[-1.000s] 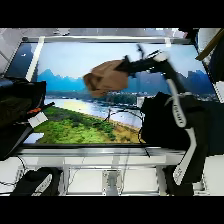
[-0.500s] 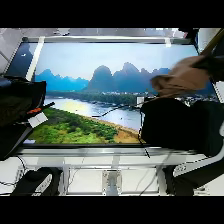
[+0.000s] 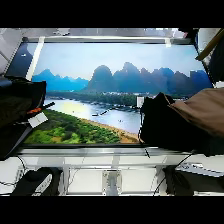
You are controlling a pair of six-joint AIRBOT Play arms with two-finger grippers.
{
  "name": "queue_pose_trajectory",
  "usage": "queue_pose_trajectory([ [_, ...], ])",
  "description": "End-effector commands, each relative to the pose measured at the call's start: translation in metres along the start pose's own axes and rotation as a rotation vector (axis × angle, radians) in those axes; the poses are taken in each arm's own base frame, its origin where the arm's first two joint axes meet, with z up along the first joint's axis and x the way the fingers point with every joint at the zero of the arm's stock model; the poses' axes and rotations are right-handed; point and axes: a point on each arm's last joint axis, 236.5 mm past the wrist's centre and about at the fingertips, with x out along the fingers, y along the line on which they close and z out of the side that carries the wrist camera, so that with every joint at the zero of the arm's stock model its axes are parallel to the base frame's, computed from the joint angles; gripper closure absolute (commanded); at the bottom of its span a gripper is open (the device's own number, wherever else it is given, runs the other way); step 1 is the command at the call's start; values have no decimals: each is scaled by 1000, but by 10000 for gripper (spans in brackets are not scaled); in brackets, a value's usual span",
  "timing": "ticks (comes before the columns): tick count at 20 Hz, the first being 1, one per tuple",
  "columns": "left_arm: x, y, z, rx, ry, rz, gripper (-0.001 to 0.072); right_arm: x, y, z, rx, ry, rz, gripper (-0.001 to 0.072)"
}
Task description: Fold the clothes and pants, and hang the long-sleeved shirts on hangers.
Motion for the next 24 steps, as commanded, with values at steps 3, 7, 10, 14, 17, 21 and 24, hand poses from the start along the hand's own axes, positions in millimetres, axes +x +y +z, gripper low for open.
queue_pose_trajectory([
  [3, 0, -1, 0, -1, -1, -5, 695, 26, -120, -54, 252, -76, -150, 684],
  [7, 0, -1, 0, -2, -1, -5, 694, 10, -127, -55, 365, -117, -117, 171],
  [10, 0, -1, 0, -1, -1, -5, 695, -25, -83, -28, 412, -201, 23, 137],
  [14, 0, -5, 0, -6, -1, -20, 694, -99, 53, 16, 104, -403, 389, 218],
  [17, -1, -20, 1, -27, -3, -84, 694, -110, 187, -22, -292, -380, 614, 684],
  [21, -1, -21, 1, -29, -3, -90, 694, -60, 289, -136, -836, -135, 659, 684],
  [24, -1, -22, -2, -29, 8, -92, 695, -14, 285, -171, -1032, -39, 448, 683],
])
